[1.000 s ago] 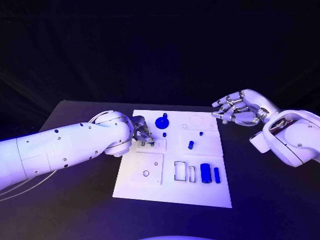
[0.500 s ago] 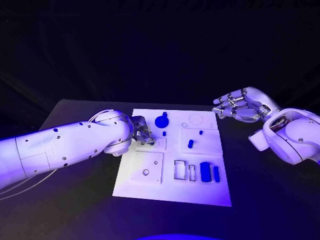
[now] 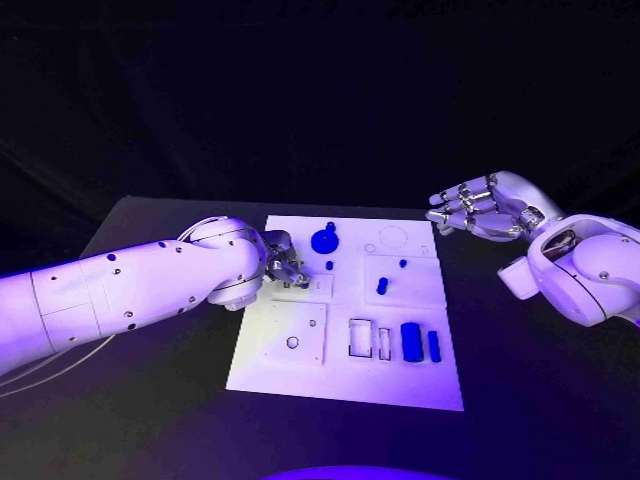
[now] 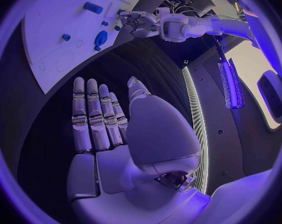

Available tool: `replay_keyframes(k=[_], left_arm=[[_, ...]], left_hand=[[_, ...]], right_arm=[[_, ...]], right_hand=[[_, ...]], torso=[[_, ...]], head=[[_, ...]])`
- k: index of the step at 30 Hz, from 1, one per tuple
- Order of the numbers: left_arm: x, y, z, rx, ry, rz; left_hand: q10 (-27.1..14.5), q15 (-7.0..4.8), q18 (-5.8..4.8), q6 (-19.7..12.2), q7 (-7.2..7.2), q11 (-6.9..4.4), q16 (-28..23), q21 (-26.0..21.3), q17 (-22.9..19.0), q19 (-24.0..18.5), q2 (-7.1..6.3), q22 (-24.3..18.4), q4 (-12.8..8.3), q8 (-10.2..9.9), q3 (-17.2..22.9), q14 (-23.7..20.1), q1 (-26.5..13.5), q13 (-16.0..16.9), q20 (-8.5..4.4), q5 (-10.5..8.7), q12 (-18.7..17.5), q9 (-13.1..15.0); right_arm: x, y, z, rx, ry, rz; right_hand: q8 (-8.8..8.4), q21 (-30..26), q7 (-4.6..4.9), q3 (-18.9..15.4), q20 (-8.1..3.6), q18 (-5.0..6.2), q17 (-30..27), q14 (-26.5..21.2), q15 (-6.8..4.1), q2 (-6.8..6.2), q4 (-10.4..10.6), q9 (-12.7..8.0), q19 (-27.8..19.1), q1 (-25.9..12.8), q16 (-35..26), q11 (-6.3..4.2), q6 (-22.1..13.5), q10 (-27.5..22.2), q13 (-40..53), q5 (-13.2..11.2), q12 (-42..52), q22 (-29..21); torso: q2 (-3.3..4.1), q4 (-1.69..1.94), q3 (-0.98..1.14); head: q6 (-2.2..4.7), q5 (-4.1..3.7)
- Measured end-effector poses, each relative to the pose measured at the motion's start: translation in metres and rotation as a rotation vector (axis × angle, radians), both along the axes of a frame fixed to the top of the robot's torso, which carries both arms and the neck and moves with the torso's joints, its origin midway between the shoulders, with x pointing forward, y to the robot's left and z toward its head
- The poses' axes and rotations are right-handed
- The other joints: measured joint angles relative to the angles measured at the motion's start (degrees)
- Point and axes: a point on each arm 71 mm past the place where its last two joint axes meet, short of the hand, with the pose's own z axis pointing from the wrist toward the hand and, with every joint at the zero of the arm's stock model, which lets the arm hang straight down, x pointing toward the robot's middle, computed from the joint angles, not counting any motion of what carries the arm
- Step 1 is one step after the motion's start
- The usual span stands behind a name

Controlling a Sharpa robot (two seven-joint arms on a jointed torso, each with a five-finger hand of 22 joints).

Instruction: Assemble the parts on the task board

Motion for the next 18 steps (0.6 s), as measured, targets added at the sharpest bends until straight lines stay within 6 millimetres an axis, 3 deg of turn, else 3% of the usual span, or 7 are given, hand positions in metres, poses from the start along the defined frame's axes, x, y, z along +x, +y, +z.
replay_keyframes(k=[18], left_arm=[[0.0001, -0.0005, -0.0011, 0.001, 0.002, 0.000]], left_hand=[[1.24, -0.21, 0.01, 0.43, 0.00, -0.42, 0.00, 0.46, 0.13, 0.42, -0.72, -0.01, -0.58, 0.37, -0.38, -0.21, 0.60, 0.02, 0.00, 0.50, 0.45, -0.23]], right_arm=[[0.0009, -0.0003, -0.0003, 0.004, 0.004, -0.004]], right_hand=[[-0.21, -0.22, 0.15, -0.16, 0.00, 0.00, -0.96, -0.21, 0.20, 0.00, -0.15, 0.00, 0.00, -0.46, 0.00, 0.00, -0.16, 0.00, -0.53, 0.21, -0.22, -1.20]], torso=[[-0.03, -0.04, 0.02]], head=[[-0.23, 0.09]])
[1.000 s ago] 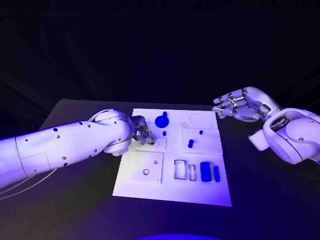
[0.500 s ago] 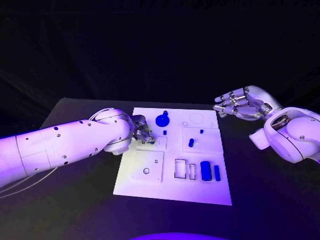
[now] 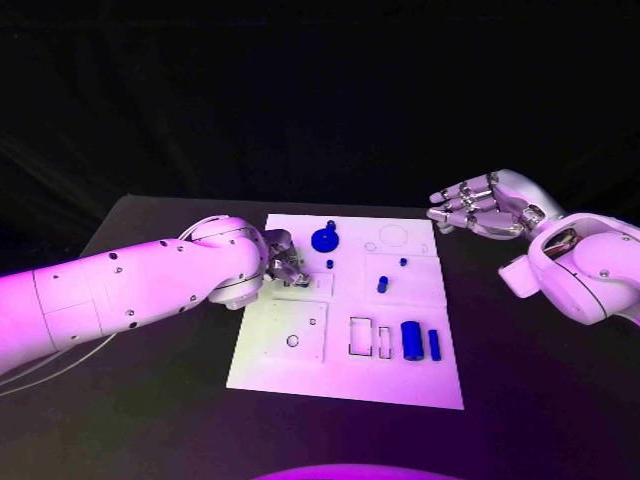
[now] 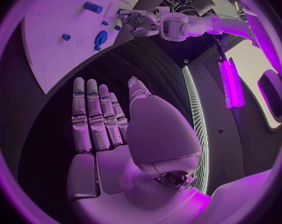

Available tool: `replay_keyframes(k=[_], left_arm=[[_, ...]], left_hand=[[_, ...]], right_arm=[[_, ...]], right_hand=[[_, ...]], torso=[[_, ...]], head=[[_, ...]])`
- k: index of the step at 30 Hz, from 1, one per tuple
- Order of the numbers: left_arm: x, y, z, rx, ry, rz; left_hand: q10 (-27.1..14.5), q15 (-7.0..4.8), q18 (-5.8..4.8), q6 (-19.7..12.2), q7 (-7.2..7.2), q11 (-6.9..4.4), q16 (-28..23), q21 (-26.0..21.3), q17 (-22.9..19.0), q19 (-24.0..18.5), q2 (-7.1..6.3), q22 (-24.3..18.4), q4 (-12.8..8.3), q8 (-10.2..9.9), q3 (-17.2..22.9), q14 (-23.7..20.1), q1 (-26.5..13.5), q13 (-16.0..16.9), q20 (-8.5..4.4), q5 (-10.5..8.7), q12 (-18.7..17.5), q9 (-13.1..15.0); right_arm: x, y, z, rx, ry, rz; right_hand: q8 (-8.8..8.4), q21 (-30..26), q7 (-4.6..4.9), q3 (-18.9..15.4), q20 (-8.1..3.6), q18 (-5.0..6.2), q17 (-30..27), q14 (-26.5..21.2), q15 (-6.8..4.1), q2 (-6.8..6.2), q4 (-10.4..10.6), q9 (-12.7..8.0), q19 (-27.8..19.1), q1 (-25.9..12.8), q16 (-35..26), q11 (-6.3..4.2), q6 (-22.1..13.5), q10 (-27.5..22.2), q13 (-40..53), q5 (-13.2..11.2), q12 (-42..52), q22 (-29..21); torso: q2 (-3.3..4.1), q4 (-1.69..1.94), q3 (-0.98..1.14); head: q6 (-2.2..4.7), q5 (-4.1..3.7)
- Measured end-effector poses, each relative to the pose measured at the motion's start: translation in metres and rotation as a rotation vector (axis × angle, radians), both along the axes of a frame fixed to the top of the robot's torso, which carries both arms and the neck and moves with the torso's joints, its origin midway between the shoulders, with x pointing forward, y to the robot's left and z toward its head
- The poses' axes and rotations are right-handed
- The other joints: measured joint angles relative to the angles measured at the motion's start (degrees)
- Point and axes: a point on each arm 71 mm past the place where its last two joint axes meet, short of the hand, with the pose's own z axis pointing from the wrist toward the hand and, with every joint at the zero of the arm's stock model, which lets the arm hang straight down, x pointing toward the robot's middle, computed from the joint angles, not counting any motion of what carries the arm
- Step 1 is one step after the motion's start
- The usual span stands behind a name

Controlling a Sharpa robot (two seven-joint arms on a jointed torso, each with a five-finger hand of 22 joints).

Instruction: Assemble the parts on the task board

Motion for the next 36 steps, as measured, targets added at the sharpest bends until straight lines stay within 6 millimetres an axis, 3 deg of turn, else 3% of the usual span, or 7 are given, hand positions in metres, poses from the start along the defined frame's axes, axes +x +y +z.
replay_keyframes(k=[16, 24, 28, 36], left_arm=[[0.0046, -0.0027, -0.0003, -0.002, 0.007, 0.006], [0.0069, -0.0057, 0.0007, -0.006, 0.011, 0.005], [0.0076, -0.0059, 0.0005, -0.008, 0.015, 0.007], [0.0087, -0.0058, 0.0004, -0.009, 0.024, 0.007]], left_hand=[[0.33, -0.42, 0.00, 0.70, -0.31, -0.12, 0.00, 0.00, 0.05, 0.20, -0.78, 0.00, -0.15, 0.97, 0.39, 0.01, -0.64, -4.17, -0.21, 0.35, -2.52, 0.96], [0.63, -0.61, 0.00, 0.90, -0.49, -0.39, 0.00, 0.04, 0.12, 0.37, 0.29, 0.00, -0.41, 1.55, 1.24, 0.20, -2.24, -5.21, -0.37, -0.23, -2.87, 1.61], [1.46, -0.82, 0.00, 0.90, -0.49, -1.00, 0.00, 0.21, 0.18, 0.41, 1.06, 0.05, -0.43, 2.57, 1.25, 0.00, -3.02, -1.95, -0.41, -0.33, -0.12, 2.31], [1.64, -0.83, 0.00, 0.91, -0.49, -1.02, 0.00, 0.21, 0.18, 0.41, 1.09, 0.04, -0.44, 2.73, 1.26, -0.01, -3.70, -1.48, -0.41, -0.34, 0.25, 2.71]], right_arm=[[0.0003, 0.0001, -0.0004, 0.000, 0.004, -0.001], [0.0003, 0.0008, -0.0005, 0.000, 0.005, 0.001], [0.0002, 0.0008, -0.0005, 0.000, 0.006, 0.001], [0.0000, 0.0010, -0.0005, 0.000, 0.007, 0.001]], right_hand=[[0.00, 0.00, 0.19, -0.16, 0.00, 0.00, -0.29, 0.00, 0.00, 0.00, -0.16, 0.00, 0.00, 0.00, 0.00, 0.21, -0.19, -0.21, -0.07, 0.00, -0.22, -0.33], [0.00, 0.00, 0.19, -0.16, 0.21, 0.00, -0.84, -0.21, 0.20, 0.00, -0.49, 0.01, 0.20, 0.00, 0.00, 0.21, -0.19, -0.21, -0.21, 0.57, -0.22, -0.99], [0.00, 0.00, 0.18, 0.00, 0.21, 0.00, -1.15, -0.21, 0.20, 0.00, -0.65, 0.01, 0.20, 0.00, 0.00, 0.35, -0.19, -0.35, -0.21, 1.01, -0.22, -1.35], [0.00, 0.00, 0.18, -0.17, 0.21, 0.00, -1.34, -0.21, 0.20, 0.00, -0.81, 0.01, 0.20, 0.00, 0.00, 0.41, -0.19, -0.41, -0.21, 1.25, -0.22, -1.58]], torso=[[-0.03, 0.01, 0.05], [-0.02, 0.01, 0.06], [-0.01, 0.01, 0.06], [-0.01, 0.01, 0.02]], head=[[-0.16, 0.01], [-0.32, 0.04], [-0.39, 0.01], [-0.46, -0.07]])
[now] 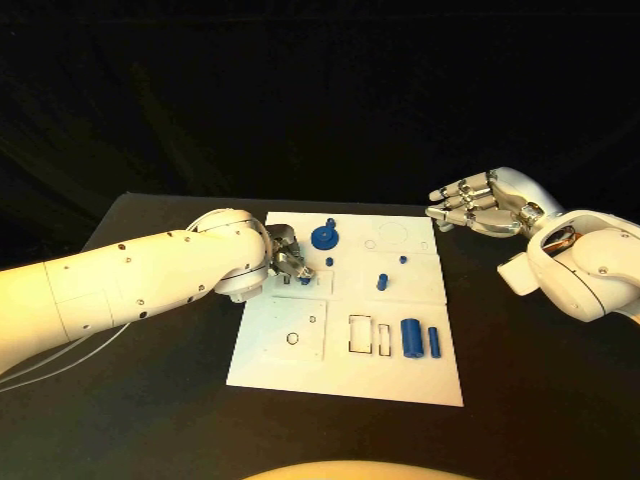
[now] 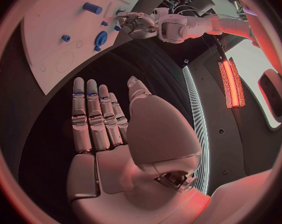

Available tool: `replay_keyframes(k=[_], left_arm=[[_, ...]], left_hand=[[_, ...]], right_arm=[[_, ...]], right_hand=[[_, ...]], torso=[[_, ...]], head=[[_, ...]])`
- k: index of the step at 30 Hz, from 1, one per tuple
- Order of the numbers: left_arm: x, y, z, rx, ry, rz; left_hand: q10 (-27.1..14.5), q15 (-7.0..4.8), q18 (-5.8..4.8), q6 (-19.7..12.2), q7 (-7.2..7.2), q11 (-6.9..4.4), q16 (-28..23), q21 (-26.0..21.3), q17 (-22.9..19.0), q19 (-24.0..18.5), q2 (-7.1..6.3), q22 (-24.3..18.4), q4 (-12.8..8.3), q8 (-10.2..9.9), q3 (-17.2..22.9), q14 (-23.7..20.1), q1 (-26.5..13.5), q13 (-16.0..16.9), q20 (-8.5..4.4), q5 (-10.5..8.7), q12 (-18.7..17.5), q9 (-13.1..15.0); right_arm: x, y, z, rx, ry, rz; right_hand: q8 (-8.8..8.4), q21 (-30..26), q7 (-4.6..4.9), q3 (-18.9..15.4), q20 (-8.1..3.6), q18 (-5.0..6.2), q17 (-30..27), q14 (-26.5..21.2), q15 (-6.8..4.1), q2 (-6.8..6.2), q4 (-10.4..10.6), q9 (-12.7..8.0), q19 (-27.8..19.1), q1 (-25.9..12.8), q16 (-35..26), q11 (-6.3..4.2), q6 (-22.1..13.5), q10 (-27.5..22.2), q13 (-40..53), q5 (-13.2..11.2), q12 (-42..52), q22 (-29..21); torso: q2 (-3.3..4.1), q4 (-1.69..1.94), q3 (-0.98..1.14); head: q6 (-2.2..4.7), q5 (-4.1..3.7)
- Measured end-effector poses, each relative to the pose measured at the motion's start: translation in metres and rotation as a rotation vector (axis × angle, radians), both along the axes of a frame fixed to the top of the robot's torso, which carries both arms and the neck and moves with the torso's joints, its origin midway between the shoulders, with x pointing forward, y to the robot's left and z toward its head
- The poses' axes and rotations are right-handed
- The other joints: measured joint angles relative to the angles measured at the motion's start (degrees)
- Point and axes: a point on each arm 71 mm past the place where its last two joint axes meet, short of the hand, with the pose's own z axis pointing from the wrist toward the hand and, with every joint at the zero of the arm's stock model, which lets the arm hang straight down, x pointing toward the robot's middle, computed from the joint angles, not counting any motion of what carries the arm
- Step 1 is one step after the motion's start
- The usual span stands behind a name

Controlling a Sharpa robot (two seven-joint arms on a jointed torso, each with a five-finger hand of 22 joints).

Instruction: Assemble the parts on the task board

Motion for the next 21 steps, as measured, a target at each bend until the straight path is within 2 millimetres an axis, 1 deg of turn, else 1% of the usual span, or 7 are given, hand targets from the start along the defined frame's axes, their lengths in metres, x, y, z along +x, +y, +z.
replay_keyframes(k=[2, 7, 9, 21], left_arm=[[0.0001, 0.0002, 0.0001, 0.001, 0.002, -0.001], [0.0004, 0.0009, 0.0001, 0.003, 0.006, -0.002], [0.0004, 0.0011, 0.0001, 0.003, 0.006, -0.002], [-0.0012, 0.0022, 0.0001, 0.012, 0.001, -0.008]], left_hand=[[0.00, -0.19, 0.00, -0.04, -0.04, 0.00, 0.00, 0.00, 0.00, 0.00, -0.07, 0.00, -0.03, 0.04, -0.02, 0.19, -0.07, 0.00, 0.00, 0.00, 0.00, 0.07], [0.00, -0.20, 0.00, -0.23, -0.24, 0.00, 0.00, 0.00, 0.03, 0.00, -0.05, -0.01, -0.26, 0.25, -0.25, 0.20, -0.05, 0.00, 0.00, 0.00, 0.22, 0.30], [0.00, -0.20, 0.00, -0.23, -0.24, 0.00, 0.00, 0.00, 0.07, 0.00, 0.02, -0.01, -0.26, 0.24, -0.25, 0.20, 0.02, 0.00, 0.00, -0.01, 0.22, 0.33], [0.00, -0.20, 0.00, -0.24, -0.24, 0.01, 0.00, 0.22, 0.12, 0.00, 0.13, -0.02, -0.58, 0.54, -0.56, 0.20, 0.13, -0.09, 0.00, -0.16, 0.22, 0.59]], right_arm=[[0.0000, 0.0000, 0.0000, 0.000, 0.000, 0.000], [0.0000, 0.0000, -0.0001, 0.000, 0.001, 0.000], [0.0000, 0.0000, -0.0002, 0.000, 0.001, 0.000], [0.0000, 0.0000, -0.0003, -0.001, 0.003, 0.000]], right_hand=[[0.00, 0.00, 0.00, 0.00, 0.00, 0.00, 0.00, 0.00, 0.00, 0.00, 0.00, 0.00, 0.00, 0.00, 0.00, 0.00, 0.00, 0.00, 0.00, 0.00, 0.00, 0.00], [0.00, 0.00, 0.00, 0.00, 0.00, 0.00, -0.06, -0.01, 0.01, 0.00, 0.00, 0.00, 0.00, 0.00, 0.00, 0.00, 0.00, 0.00, 0.00, 0.21, -0.12, -0.07], [0.00, 0.00, 0.00, 0.00, 0.00, 0.00, -0.14, -0.21, 0.21, 0.00, 0.00, 0.00, 0.00, 0.00, 0.00, 0.00, 0.00, 0.00, 0.00, 0.43, -0.22, -0.17], [0.00, 0.00, 0.00, 0.00, 0.00, 0.00, -0.14, -0.20, 0.20, 0.00, 0.00, 0.00, 0.00, 0.00, 0.00, 0.00, 0.00, 0.00, 0.01, 0.43, -0.22, -0.17]], torso=[[0.00, 0.01, 0.01], [0.01, 0.02, -0.02], [0.00, 0.03, -0.02], [0.01, 0.05, -0.04]], head=[[-0.04, -0.01], [-0.09, -0.01], [-0.09, -0.01], [-0.08, 0.12]])
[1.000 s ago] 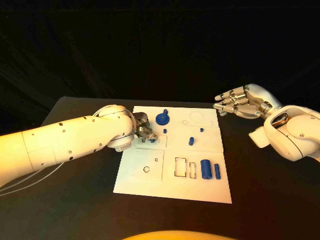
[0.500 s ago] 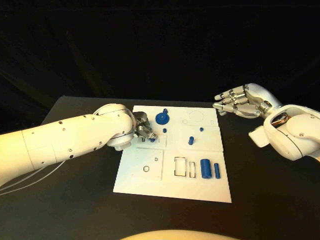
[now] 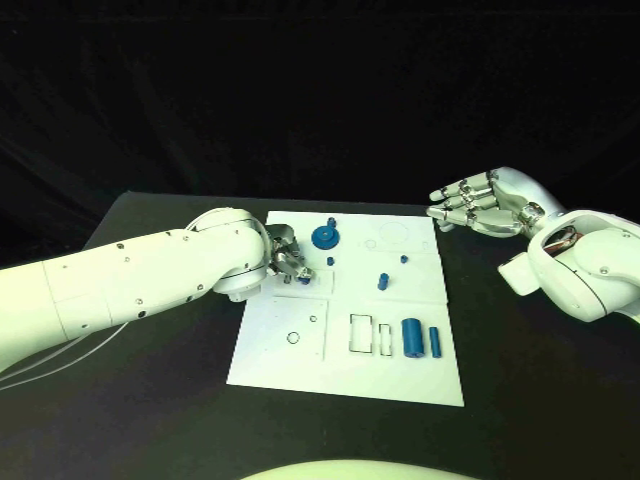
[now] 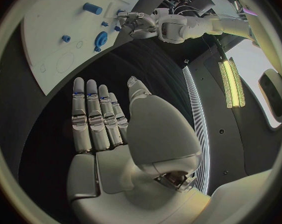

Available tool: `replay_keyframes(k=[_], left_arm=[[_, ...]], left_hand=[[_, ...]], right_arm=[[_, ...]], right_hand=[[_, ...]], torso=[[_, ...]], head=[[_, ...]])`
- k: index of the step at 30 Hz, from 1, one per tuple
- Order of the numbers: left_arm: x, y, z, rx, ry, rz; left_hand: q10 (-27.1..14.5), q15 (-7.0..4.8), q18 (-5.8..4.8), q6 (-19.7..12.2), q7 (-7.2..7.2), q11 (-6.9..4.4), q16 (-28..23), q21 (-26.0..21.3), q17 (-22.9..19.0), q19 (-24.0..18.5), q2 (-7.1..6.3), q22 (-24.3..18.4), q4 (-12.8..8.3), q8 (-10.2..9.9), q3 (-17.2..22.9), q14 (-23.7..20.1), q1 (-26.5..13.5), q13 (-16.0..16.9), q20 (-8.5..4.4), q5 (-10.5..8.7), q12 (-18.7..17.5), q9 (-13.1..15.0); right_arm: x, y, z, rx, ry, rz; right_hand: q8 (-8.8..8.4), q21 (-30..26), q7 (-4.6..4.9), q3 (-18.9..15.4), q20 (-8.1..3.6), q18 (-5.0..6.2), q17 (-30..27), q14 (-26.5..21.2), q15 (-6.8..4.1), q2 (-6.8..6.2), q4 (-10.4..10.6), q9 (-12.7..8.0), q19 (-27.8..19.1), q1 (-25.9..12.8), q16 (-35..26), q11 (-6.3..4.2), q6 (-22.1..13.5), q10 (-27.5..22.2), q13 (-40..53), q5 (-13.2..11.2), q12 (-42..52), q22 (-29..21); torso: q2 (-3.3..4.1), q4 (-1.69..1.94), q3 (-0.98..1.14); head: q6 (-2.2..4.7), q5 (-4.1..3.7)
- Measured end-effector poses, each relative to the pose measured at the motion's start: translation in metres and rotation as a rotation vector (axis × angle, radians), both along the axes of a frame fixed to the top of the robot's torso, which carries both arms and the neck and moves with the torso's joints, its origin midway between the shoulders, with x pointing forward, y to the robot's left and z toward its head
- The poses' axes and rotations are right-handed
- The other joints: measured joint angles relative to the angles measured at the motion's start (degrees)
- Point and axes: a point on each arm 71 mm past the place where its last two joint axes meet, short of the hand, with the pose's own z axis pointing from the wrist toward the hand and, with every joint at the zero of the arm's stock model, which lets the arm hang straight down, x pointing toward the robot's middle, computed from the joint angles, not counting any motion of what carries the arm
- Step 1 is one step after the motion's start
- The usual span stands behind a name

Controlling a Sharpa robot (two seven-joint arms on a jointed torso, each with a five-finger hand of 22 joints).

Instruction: Assemble the parts on the task board

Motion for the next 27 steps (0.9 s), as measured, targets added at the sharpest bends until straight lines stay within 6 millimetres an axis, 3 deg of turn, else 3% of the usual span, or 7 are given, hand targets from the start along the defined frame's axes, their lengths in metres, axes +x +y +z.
replay_keyframes(k=[27], left_arm=[[-0.0023, 0.0005, -0.0001, 0.025, -0.010, -0.019]], left_hand=[[-0.02, 0.01, 0.00, 0.02, 0.01, 0.04, 0.00, 0.00, -0.01, 0.21, 0.14, -0.01, -0.32, 0.14, -0.32, 0.00, 0.15, -0.51, -0.21, -0.22, 0.00, 0.30]], right_arm=[[0.0003, -0.0001, -0.0007, -0.002, 0.004, 0.002]], right_hand=[[-0.22, 0.00, 0.18, 0.00, 0.00, 0.00, -0.18, 0.00, 0.00, 0.22, 0.01, 0.00, 0.00, -0.22, 0.00, 0.00, -0.18, 0.00, -0.05, 0.00, 0.00, -0.29]], torso=[[-0.01, -0.03, -0.01]], head=[[0.12, 0.19]])
